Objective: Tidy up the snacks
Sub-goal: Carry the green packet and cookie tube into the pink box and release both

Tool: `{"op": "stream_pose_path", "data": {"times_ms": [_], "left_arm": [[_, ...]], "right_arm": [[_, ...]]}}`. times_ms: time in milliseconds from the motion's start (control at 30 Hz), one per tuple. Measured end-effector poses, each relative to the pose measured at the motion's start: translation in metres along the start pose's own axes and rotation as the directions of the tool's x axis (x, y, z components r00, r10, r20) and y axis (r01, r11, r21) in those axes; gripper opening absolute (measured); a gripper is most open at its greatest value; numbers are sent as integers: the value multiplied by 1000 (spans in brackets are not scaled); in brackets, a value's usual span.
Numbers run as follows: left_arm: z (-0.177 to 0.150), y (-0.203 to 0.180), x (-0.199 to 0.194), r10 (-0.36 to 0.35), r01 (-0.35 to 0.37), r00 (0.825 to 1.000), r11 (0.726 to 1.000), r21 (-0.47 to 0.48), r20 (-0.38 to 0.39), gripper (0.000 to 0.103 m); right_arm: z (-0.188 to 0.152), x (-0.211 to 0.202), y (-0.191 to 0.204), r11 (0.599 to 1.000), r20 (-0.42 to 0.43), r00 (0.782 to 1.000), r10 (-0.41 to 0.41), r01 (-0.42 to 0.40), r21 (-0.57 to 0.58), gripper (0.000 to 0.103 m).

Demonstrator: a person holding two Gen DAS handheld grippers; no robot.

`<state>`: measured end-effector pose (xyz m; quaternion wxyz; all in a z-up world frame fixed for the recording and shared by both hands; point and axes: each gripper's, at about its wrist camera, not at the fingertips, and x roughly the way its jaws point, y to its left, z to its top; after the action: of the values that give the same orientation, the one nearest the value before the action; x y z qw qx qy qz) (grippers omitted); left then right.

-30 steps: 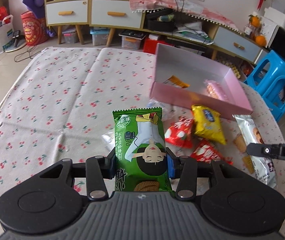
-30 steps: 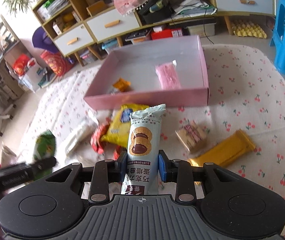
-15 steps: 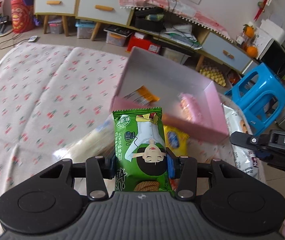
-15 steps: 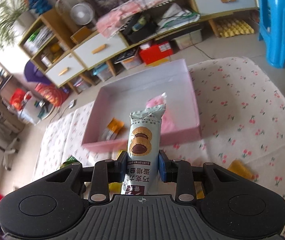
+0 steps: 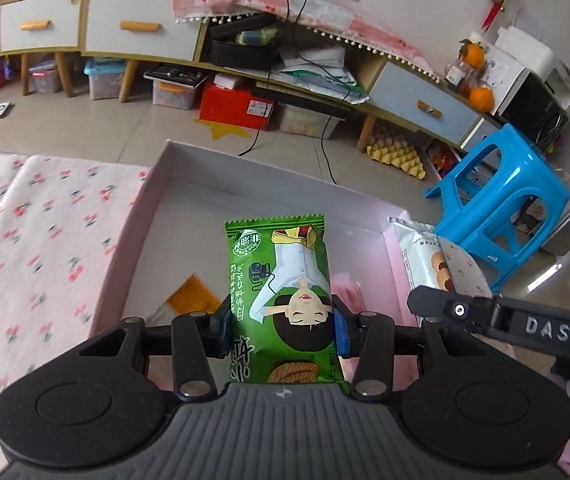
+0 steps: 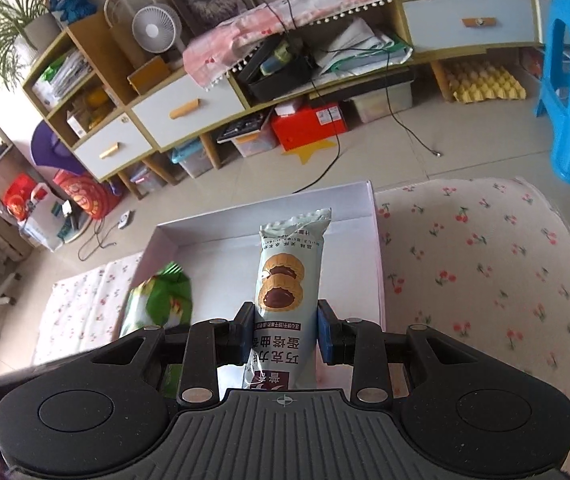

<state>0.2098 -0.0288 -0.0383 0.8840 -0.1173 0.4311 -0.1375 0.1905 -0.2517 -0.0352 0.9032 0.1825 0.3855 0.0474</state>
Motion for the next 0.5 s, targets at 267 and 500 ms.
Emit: {"op": "stream_pose_path", "data": {"times_ms": [267, 500], "left_arm": [[5, 2, 16, -19, 19, 1000, 998, 56, 4, 43], [9, -1, 28, -27, 28, 1000, 997, 72, -13, 43]], "right_arm": [[7, 32, 2, 998, -13, 999, -38, 37, -52, 31], [7, 41, -3, 998, -9, 999, -48, 48, -49, 31]]}}
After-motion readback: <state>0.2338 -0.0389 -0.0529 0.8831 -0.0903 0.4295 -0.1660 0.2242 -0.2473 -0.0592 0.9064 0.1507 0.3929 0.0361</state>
